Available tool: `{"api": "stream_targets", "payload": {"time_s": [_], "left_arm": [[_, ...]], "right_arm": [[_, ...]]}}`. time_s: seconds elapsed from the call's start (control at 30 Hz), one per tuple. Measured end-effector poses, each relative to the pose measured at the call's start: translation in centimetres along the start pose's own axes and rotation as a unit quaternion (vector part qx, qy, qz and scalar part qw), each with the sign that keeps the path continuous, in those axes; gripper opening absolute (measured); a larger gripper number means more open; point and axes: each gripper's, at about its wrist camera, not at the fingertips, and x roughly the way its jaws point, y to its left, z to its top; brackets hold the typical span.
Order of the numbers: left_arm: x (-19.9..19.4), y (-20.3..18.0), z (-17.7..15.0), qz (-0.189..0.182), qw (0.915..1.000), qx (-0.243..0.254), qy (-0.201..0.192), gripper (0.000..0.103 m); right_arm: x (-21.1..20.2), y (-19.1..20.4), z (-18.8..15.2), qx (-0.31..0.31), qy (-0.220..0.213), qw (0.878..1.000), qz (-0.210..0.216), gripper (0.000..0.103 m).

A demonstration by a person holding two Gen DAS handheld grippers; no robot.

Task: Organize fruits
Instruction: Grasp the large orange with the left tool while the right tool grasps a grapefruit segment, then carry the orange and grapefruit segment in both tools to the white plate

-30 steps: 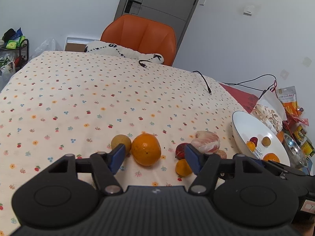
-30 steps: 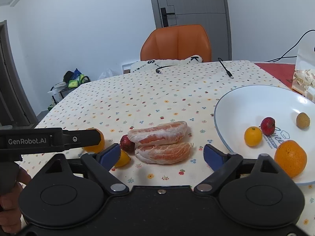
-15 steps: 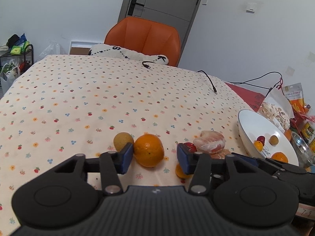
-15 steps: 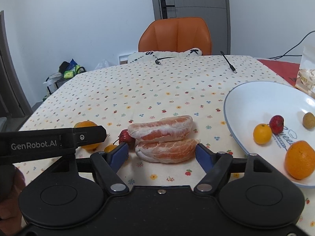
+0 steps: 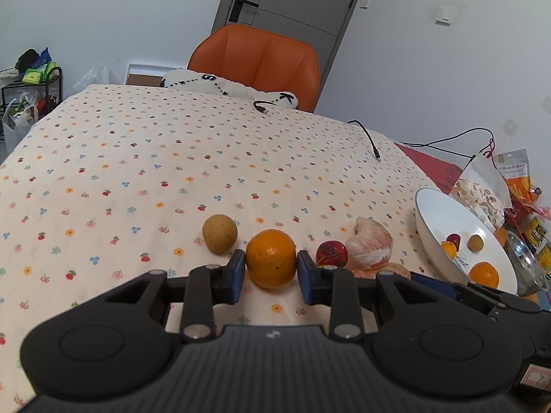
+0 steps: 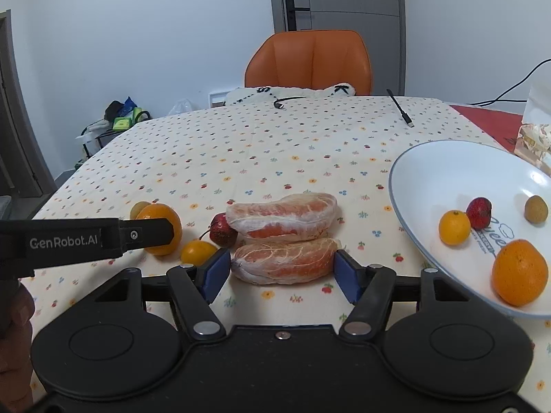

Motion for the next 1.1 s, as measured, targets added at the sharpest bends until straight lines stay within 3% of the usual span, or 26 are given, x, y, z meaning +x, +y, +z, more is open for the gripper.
{"api": "stream_targets", "payload": {"time_s": [0.63, 1.1], "left_arm": [[-2.6, -1.0, -0.4, -0.011, 0.9999, 0.006, -0.010, 0.030], [-3.4, -2.8, 0.5, -0.031, 0.9990, 0.020, -0.024, 0.030]], "right_arm": [[-3.4, 0.1, -1.2, 0.002, -0.013, 1.000, 0.027, 0.059], [-5.2, -0.7, -0.7, 0.005, -0.038, 0.999, 0.023, 0.057]]}}
